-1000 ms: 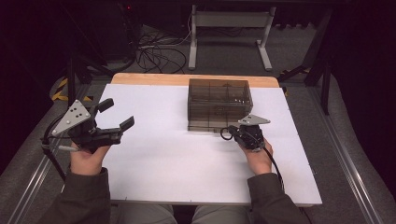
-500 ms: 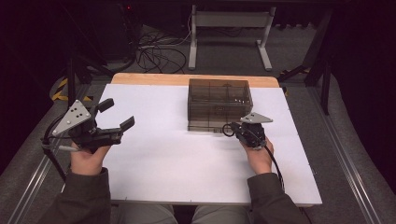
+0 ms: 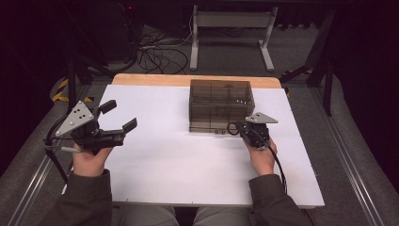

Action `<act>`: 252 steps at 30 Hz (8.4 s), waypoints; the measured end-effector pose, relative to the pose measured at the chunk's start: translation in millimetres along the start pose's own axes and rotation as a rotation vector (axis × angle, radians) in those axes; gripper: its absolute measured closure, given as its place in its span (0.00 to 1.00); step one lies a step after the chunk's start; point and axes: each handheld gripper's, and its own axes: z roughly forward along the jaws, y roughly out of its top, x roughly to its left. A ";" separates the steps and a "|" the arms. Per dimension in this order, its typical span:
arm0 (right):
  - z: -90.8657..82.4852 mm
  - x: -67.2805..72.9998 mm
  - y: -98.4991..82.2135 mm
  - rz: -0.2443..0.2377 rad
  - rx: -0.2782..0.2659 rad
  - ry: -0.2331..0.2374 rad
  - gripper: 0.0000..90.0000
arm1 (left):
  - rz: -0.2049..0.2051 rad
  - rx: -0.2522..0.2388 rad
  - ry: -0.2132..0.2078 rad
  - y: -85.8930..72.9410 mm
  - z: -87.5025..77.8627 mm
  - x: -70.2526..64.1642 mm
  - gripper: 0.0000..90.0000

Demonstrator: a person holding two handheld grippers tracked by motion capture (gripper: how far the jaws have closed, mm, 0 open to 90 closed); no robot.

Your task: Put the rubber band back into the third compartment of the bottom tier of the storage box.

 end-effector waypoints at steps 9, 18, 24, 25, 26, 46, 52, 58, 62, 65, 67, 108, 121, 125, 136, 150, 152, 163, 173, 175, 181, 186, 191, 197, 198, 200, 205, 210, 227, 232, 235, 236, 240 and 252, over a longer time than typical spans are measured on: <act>2.5 -8.0 -5.1 0.026 -0.005 -0.035 0.96 | 0.003 0.003 -0.001 -0.6 -0.1 0.3 0.10; 5.7 -15.7 -10.5 0.069 -0.028 -0.075 0.96 | 0.002 0.001 0.002 -0.6 -1.4 0.4 0.10; 9.5 -18.3 -13.1 0.085 -0.034 -0.090 0.96 | -0.001 0.003 0.002 -0.7 -2.1 0.1 0.10; 9.9 -18.9 -13.6 0.085 -0.035 -0.095 0.96 | 0.004 0.004 0.002 -0.5 -2.2 0.3 0.10; 10.3 -19.3 -14.1 0.089 -0.038 -0.097 0.96 | 0.002 0.001 0.003 -0.7 -2.2 0.1 0.10; 19.2 -25.8 -20.3 0.104 -0.052 -0.131 0.96 | 0.003 0.005 0.007 -1.5 -2.9 0.4 0.10; 21.6 -28.2 -21.1 0.112 -0.049 -0.132 0.96 | 0.004 0.006 0.009 -1.8 -2.8 0.2 0.10; 23.9 -30.1 -21.2 0.114 -0.047 -0.132 0.96 | 0.004 0.007 0.011 -2.2 -2.8 -0.2 0.10; 25.2 -32.0 -21.2 0.115 -0.046 -0.135 0.96 | 0.005 0.010 0.010 -2.4 -2.5 -0.8 0.10; 26.1 -32.6 -21.2 0.112 -0.045 -0.138 0.96 | 0.005 0.011 0.011 -2.7 -1.9 -1.1 0.10; 26.6 -32.9 -21.2 0.111 -0.045 -0.138 0.96 | 0.001 0.012 0.010 -3.2 -1.4 -1.4 0.10; 35.2 -28.6 -20.5 0.056 0.022 -0.096 0.89 | 0.007 0.018 0.010 -4.0 0.0 -1.8 0.10; 34.0 -28.9 -19.7 0.056 0.009 -0.071 0.79 | 0.007 0.018 0.010 -4.0 -0.1 -1.9 0.10; 34.1 -28.3 -19.4 0.050 0.008 -0.063 0.76 | 0.007 0.019 0.011 -4.2 0.1 -1.7 0.10; 32.3 -25.6 -17.7 0.054 -0.014 -0.035 0.66 | 0.002 0.020 0.012 -4.6 0.4 -1.6 0.10; 26.7 -20.8 -14.3 0.053 -0.035 0.004 0.51 | 0.002 0.016 0.014 -4.4 -0.7 -0.2 0.10; 25.2 -20.5 -13.6 0.058 -0.040 0.008 0.49 | 0.004 0.017 0.014 -4.4 -0.9 0.2 0.10; 17.2 -18.4 -9.2 0.077 -0.077 0.049 0.40 | 0.001 0.017 0.012 -4.1 -0.2 0.0 0.10; 7.2 -10.7 -1.0 0.077 -0.106 0.096 0.31 | 0.002 0.015 0.011 -3.6 -0.2 -0.1 0.10; 6.1 -9.7 0.6 0.084 -0.111 0.111 0.28 | 0.003 0.016 0.011 -3.5 -0.3 -0.1 0.10; 1.4 -5.9 5.6 0.091 -0.126 0.141 0.19 | 0.002 0.013 0.012 -3.5 -0.3 -0.1 0.10; -4.8 -2.6 10.5 0.088 -0.146 0.161 0.16 | 0.002 0.014 0.012 -3.5 -0.5 0.0 0.10; -10.8 0.9 15.1 0.080 -0.157 0.169 0.13 | 0.002 0.013 0.012 -3.4 -0.4 -0.4 0.10; -16.0 6.2 20.8 0.061 -0.164 0.184 0.08 | 0.005 0.014 0.012 -3.3 -1.0 0.0 0.10; -17.0 7.0 21.7 0.061 -0.166 0.187 0.08 | 0.003 0.012 0.012 -3.3 -1.1 -0.1 0.10; -19.0 8.4 23.5 0.061 -0.172 0.195 0.07 | 0.003 0.012 0.012 -3.3 -1.2 0.0 0.10; -24.6 10.5 26.6 0.061 -0.189 0.208 0.05 | 0.005 0.012 0.012 -3.0 -1.6 0.0 0.10; -31.5 10.6 29.1 0.072 -0.208 0.218 0.05 | 0.006 0.011 0.012 -2.7 -2.2 0.2 0.10; -54.7 11.2 39.0 0.086 -0.254 0.248 0.00 | 0.006 0.010 0.013 -2.3 -2.4 -0.4 0.10; -62.9 10.8 42.3 0.086 -0.278 0.254 0.00 | 0.007 0.007 0.014 -2.0 -2.6 -0.6 0.10; -67.5 10.2 43.8 0.089 -0.292 0.256 0.00 | 0.007 0.008 0.015 -2.0 -2.8 -0.5 0.10; -69.1 10.0 44.3 0.094 -0.297 0.259 0.00 | 0.006 0.008 0.015 -2.1 -2.8 -0.6 0.10; -74.0 8.0 44.8 0.100 -0.315 0.258 0.00 | 0.007 0.008 0.014 -2.2 -2.7 -1.1 0.10; -86.2 -0.4 43.1 0.119 -0.357 0.247 0.00 | 0.005 0.012 0.016 -3.6 -3.6 -0.8 0.10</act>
